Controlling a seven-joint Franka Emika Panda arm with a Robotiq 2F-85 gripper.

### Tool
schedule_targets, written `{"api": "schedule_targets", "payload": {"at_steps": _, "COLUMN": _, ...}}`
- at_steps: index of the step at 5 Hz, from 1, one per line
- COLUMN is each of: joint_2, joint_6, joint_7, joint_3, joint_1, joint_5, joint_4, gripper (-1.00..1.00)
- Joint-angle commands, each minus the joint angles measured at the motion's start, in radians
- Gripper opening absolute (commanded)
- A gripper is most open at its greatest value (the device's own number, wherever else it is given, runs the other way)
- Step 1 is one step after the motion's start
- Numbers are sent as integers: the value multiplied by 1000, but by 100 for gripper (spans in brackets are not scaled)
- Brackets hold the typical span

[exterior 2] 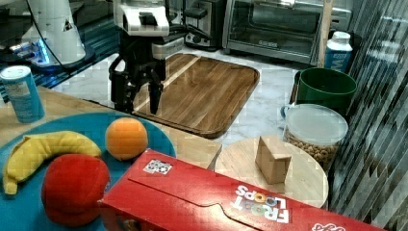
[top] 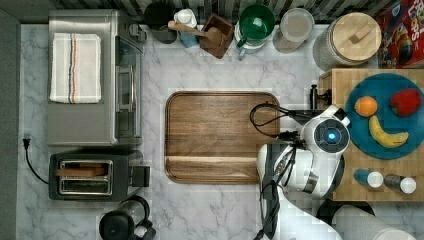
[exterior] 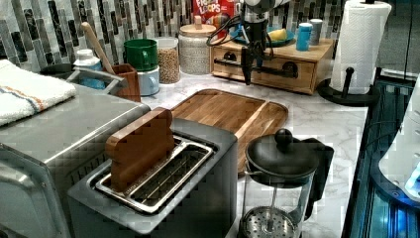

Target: Open the drawer.

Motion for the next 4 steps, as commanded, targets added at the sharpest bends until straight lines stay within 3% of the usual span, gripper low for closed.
{"api": "schedule_targets", "payload": {"at_steps": 1, "joint_2": -39, "joint_6": 34, "joint_7": 40, "joint_3": 150, "joint_1": 114, "joint_5": 104, "joint_4": -14, "gripper": 100}}
{"api": "schedule_targets", "payload": {"at_steps": 3, "joint_2": -64, "joint_6": 44, "joint_7": 181, "joint_3": 178, "joint_1": 185, "joint_5": 117, "joint_4": -54, "gripper": 100}}
{"api": "schedule_targets", "payload": {"at_steps": 4, "joint_2": -58, "joint_6": 55, "joint_7": 214, "joint_3": 208, "joint_1": 192, "joint_5": 133, "joint_4": -62, "gripper": 100}}
